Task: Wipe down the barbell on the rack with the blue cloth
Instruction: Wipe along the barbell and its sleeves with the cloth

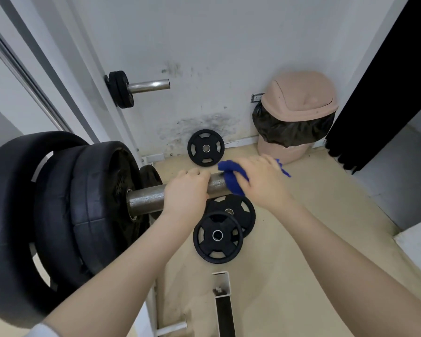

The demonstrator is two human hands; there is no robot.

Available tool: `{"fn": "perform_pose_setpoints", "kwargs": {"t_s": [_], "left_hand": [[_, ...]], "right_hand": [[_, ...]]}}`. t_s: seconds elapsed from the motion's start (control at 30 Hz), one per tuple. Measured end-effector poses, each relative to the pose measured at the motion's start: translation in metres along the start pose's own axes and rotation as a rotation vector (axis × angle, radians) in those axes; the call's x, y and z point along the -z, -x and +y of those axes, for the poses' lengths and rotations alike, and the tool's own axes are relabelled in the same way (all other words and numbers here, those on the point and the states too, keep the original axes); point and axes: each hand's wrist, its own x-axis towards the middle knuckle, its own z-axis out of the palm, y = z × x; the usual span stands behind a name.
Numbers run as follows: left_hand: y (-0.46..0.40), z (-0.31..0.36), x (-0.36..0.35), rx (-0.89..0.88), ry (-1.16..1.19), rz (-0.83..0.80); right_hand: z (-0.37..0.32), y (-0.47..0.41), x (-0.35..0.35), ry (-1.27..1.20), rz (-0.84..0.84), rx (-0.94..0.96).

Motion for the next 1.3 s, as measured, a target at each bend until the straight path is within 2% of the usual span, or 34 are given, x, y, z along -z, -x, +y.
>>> {"fn": "perform_pose_setpoints", "kwargs": {"t_s": [0.17,0.23,0.33,0.43,0.53,0.6,0.63,0.7,0.83,0.93,1.03,1.1,1.2,1.3], "left_hand": [[0.001,-0.005,-0.003,-0.001,0.042,0.022],[0.001,-0.004,-0.003,0.013,0.073,0.029],[0.001,-0.003,-0.001,0.035,0.081,0.041],[0.000,-0.002,-0.003,0.048,0.068,0.053],[-0.002,-0.002,-0.004,0.034,0.050,0.081],[0.001,-0.003,-0.001,0.006,0.051,0.045],[0.004,-0.005,0.002,-0.001,0.062,0.015],[0.017,-0.013,0.013,0.012,0.084,-0.007],[0.052,-0.045,0.066,-0.067,0.006,0.165],[0.068,-0.074,0.105,-0.119,-0.028,0.082],[0.076,-0.098,0.109,-0.101,-0.145,-0.062],[0.083,-0.105,0.102,-0.094,-0.175,-0.100],[0.094,-0.117,0.095,-0.105,-0.206,-0.081],[0.100,-0.129,0.095,-0.112,-0.249,-0.020]], "right_hand": [[0.041,-0.004,-0.008,-0.197,0.068,-0.394],[0.034,-0.002,-0.013,-0.198,0.106,-0.454],[0.004,0.006,-0.018,-0.083,0.162,-0.289],[-0.034,0.010,-0.022,-0.031,0.079,-0.094],[-0.051,0.015,-0.022,-0.090,0.001,-0.010],[-0.043,0.017,-0.020,-0.039,-0.007,0.048],[-0.037,0.017,-0.018,0.001,0.002,0.037],[-0.029,0.016,-0.012,0.048,0.021,-0.100],[-0.039,0.007,-0.009,0.069,0.016,-0.343],[-0.069,-0.003,-0.013,0.082,-0.001,-0.383],[-0.121,-0.007,-0.029,0.040,-0.023,-0.188],[-0.152,-0.001,-0.042,-0.014,-0.043,-0.036],[-0.175,0.011,-0.055,-0.062,-0.042,0.120],[-0.153,0.006,-0.051,0.102,-0.019,0.227]]}}
